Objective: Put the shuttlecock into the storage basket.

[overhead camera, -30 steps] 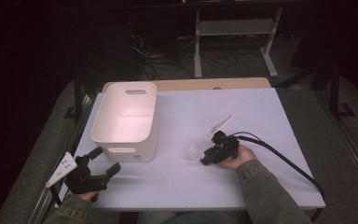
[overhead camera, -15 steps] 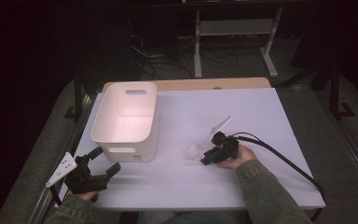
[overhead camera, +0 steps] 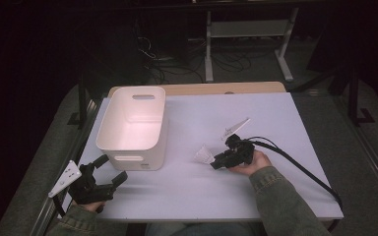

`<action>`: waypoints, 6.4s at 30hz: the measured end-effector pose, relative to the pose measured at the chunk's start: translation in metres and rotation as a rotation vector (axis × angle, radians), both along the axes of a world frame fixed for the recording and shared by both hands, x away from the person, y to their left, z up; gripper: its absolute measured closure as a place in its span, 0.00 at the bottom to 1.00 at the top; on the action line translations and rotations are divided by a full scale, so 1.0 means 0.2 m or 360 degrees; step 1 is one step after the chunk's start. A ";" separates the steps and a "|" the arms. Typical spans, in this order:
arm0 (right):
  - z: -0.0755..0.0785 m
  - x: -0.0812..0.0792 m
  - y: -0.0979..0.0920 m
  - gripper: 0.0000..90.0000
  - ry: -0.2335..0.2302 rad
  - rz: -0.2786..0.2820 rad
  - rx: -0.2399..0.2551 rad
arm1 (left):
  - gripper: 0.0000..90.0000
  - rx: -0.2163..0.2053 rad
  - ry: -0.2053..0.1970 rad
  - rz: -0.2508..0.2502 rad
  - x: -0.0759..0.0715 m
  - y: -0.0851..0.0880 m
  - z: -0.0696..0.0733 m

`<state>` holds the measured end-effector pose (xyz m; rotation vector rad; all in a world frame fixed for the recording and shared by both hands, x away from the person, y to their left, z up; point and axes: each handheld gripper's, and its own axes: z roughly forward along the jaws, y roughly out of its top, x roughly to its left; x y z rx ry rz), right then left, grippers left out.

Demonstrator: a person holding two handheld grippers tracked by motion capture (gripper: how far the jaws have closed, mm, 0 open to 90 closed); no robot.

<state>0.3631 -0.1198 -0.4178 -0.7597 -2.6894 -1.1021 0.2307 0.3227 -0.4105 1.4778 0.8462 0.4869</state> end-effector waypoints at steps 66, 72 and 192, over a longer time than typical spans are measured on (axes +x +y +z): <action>0.56 0.10 0.22 0.71 -0.0220 0.0006 0.0164 | 0.00 0.0004 -0.0002 -0.0010 0.00 0.00 0.00; 0.61 0.11 0.26 0.71 -0.0244 0.0024 0.0163 | 0.00 -0.0012 -0.0003 -0.0007 0.00 0.00 0.00; 0.62 0.20 0.73 0.00 -0.0310 0.0093 0.0353 | 0.00 -0.0060 0.0018 -0.0006 0.00 0.00 0.00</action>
